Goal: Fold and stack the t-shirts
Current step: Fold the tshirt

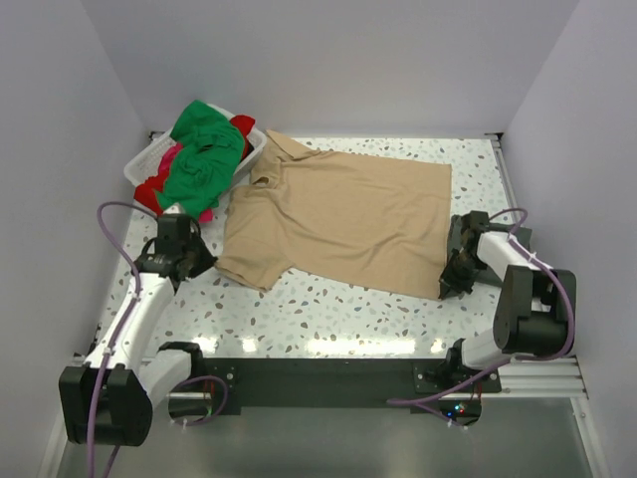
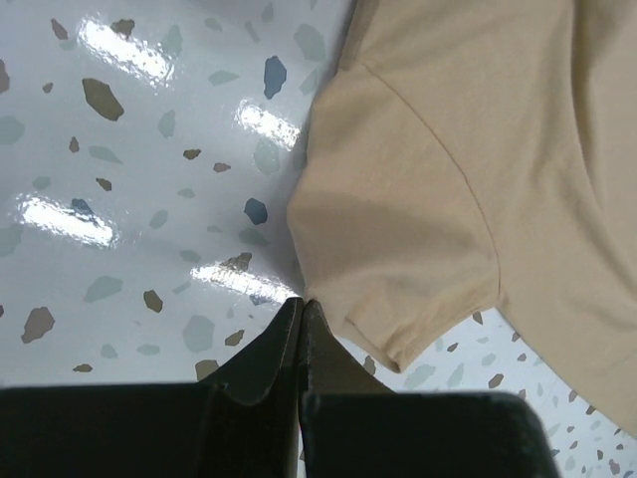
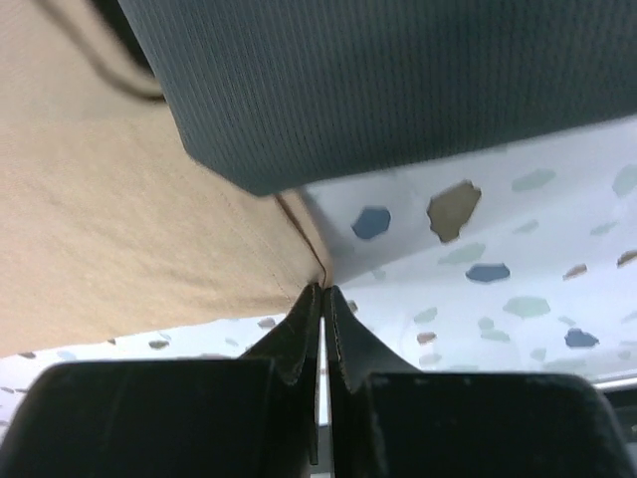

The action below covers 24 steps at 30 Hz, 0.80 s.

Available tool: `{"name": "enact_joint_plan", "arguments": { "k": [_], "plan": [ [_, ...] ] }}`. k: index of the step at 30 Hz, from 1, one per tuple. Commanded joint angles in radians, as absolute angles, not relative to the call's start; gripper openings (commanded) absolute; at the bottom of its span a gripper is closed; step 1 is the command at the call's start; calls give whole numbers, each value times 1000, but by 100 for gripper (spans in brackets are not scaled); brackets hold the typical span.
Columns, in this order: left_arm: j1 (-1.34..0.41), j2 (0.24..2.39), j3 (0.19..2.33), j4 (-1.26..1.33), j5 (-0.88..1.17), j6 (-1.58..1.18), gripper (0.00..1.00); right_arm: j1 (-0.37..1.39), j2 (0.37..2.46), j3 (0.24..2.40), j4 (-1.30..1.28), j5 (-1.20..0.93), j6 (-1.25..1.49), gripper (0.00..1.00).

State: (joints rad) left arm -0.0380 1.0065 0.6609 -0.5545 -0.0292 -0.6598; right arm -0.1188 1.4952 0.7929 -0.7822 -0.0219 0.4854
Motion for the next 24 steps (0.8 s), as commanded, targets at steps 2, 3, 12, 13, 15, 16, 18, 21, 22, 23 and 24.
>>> {"name": "enact_joint_plan", "arguments": {
  "k": [2, 3, 12, 13, 15, 16, 18, 21, 22, 23, 24],
  "plan": [
    [-15, 962, 749, -629, -14, -611, 0, -115, 1395, 834, -909, -38, 485, 0],
    [-15, 959, 761, -641, -12, -603, 0, -115, 1384, 838, -946, -40, 485, 0],
    [-14, 861, 825, -843, -44, -578, 0, -114, 1286, 844, -1104, -18, 483, 0],
    [-14, 836, 831, -883, -55, -569, 0, -115, 1278, 842, -1115, -18, 483, 0],
    [-14, 809, 839, -917, -63, -563, 0, -114, 1263, 842, -1140, -18, 482, 0],
    [-14, 784, 839, -946, -64, -557, 0, -114, 1247, 841, -1149, -18, 482, 0],
    [-14, 762, 841, -977, -63, -551, 0, -106, 1235, 841, -1173, -15, 479, 0],
    [-14, 720, 850, -1048, -61, -532, 0, -98, 1210, 835, -1207, -18, 480, 0],
    [-14, 701, 850, -1080, -52, -526, 0, -94, 1197, 830, -1215, -20, 482, 0],
    [-14, 693, 853, -1098, -48, -519, 0, -91, 1187, 825, -1219, -20, 482, 0],
    [-14, 684, 851, -1112, -43, -505, 0, -87, 1180, 822, -1229, -21, 485, 0]
  ]
}}
